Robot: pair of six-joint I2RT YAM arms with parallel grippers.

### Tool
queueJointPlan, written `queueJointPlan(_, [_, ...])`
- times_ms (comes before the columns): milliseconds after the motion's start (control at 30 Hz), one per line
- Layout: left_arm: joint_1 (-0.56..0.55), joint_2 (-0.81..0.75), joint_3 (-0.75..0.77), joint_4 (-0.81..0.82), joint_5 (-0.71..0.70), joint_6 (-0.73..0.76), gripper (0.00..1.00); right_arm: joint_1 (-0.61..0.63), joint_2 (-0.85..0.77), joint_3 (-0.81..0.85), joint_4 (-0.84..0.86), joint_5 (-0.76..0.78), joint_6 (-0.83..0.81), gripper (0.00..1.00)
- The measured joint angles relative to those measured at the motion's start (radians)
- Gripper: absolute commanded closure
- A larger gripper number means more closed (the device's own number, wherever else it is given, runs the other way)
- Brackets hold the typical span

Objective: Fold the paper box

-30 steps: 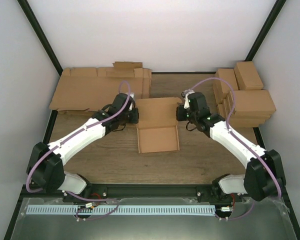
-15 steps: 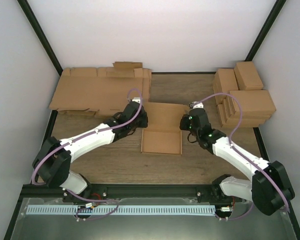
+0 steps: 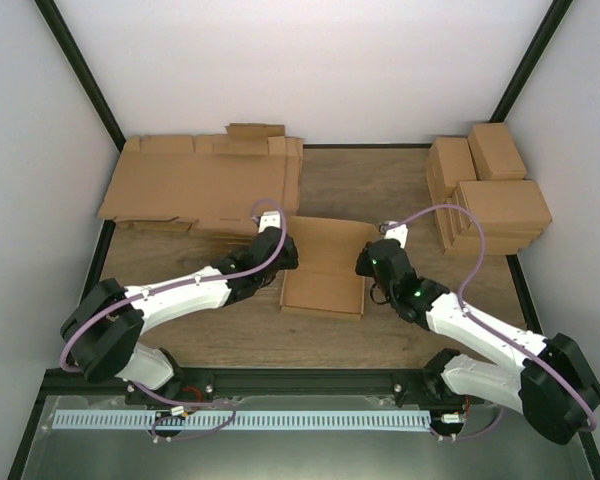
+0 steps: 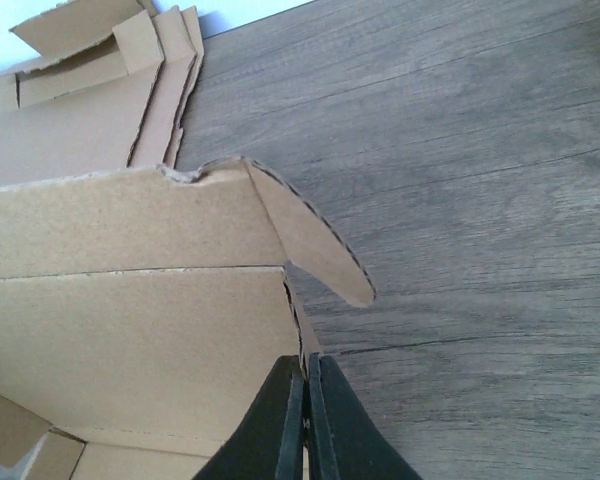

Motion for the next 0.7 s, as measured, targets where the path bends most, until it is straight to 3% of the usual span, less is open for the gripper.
queueJointPlan(400, [-0.029, 0.030, -0.023, 0.018, 0.006, -0.054, 0.96, 0.009, 0.008, -0.051, 0.016, 0.034, 0.041, 0.99])
queueJointPlan(467, [-0.029, 0.030, -0.016, 0.001, 0.010, -0.055, 0.92, 0.010, 0.010, -0.046, 0.008, 0.035, 0.034, 0.99])
queueJointPlan(567, [-0.029, 0.030, -0.002, -0.026, 0.029, -0.058, 0.73, 0.010, 0.008, -0.047, 0.006, 0.034, 0.016, 0.99])
queueJointPlan(633, [-0.031, 0.027, 0.010, -0.048, 0.049, -0.062, 0.48, 0.011, 0.003, -0.051, 0.010, 0.027, -0.004, 0.99])
queueJointPlan(700, [-0.034, 0.011, 0.019, -0.082, 0.074, -0.060, 0.31, 0.012, -0.008, -0.062, 0.025, 0.009, -0.032, 0.99])
